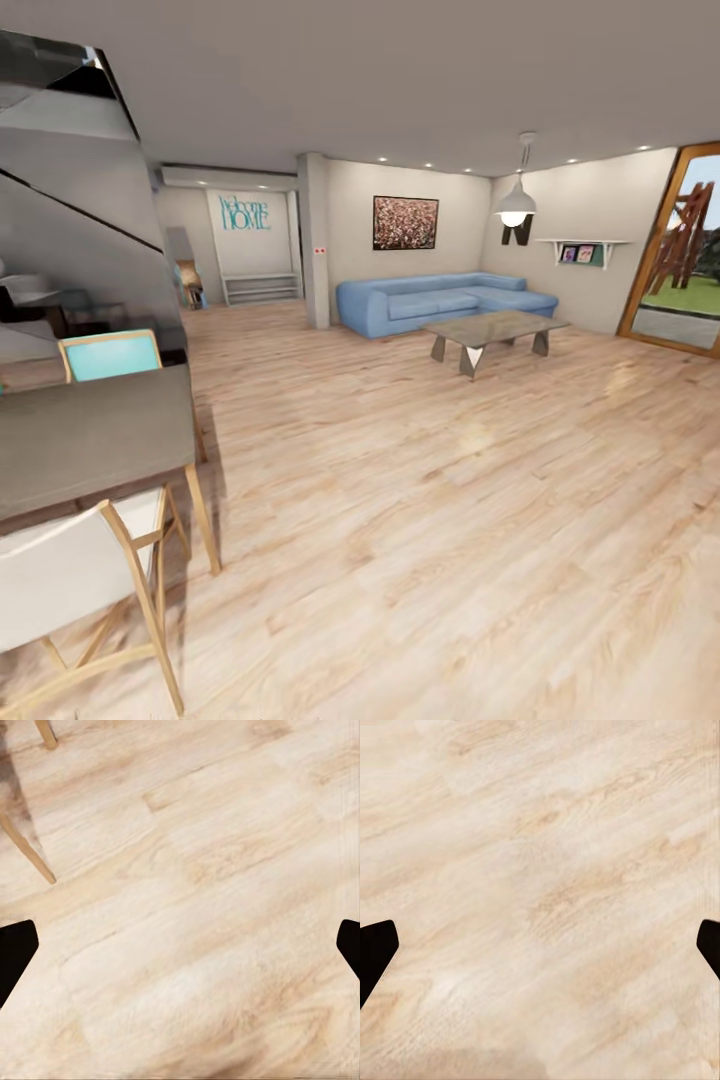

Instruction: Pick up the poster from the kitchen countertop and hang it on one of the wall nails in the kitchen.

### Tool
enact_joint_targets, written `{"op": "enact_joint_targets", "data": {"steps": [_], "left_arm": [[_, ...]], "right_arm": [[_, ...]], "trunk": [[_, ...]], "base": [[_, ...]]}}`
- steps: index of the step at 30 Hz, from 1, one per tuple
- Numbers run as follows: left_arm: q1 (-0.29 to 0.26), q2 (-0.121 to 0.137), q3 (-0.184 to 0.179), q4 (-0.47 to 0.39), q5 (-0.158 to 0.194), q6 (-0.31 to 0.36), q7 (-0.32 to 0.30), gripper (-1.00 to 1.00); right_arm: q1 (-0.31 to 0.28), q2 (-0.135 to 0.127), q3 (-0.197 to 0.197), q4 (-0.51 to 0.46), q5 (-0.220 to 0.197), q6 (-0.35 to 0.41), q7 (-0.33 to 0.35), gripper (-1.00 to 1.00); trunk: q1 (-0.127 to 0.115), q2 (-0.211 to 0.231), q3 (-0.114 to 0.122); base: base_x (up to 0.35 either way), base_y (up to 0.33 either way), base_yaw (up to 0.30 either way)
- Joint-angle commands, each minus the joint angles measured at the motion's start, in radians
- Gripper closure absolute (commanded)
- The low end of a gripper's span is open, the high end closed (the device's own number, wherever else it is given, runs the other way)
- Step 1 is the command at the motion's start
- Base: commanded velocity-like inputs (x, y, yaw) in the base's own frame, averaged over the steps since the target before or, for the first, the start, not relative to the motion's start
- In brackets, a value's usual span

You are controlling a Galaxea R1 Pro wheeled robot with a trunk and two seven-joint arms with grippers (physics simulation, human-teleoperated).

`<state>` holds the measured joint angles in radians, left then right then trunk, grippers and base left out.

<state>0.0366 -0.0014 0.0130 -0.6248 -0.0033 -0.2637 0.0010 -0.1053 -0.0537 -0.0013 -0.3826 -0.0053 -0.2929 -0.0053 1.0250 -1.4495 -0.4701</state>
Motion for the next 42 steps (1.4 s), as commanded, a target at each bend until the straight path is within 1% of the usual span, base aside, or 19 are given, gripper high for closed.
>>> {"op": "enact_joint_targets", "data": {"steps": [1,20,32,42], "left_arm": [[0.000,0.000,0.001,0.002,0.000,-0.002,0.000,-1.00],[0.000,0.000,0.001,0.016,0.000,-0.002,0.001,-1.00],[0.001,0.000,0.001,0.016,0.000,-0.002,0.001,-1.00],[0.001,0.000,0.001,0.016,0.000,-0.002,0.001,-1.00]], "right_arm": [[0.000,0.000,0.000,0.001,0.000,-0.003,0.000,-1.00],[0.000,0.000,0.003,0.001,0.001,-0.003,-0.001,-1.00],[0.000,0.000,0.003,0.001,0.001,-0.003,-0.001,-1.00],[0.000,0.000,0.003,0.001,0.001,-0.003,-0.002,-1.00]], "trunk": [[0.000,0.000,-0.001],[0.000,0.000,-0.001],[0.000,0.000,-0.001],[0.000,0.000,-0.001]], "base": [[0.000,0.000,0.295],[0.000,0.003,0.296],[-0.021,0.243,0.296],[-0.137,0.272,0.296]]}}
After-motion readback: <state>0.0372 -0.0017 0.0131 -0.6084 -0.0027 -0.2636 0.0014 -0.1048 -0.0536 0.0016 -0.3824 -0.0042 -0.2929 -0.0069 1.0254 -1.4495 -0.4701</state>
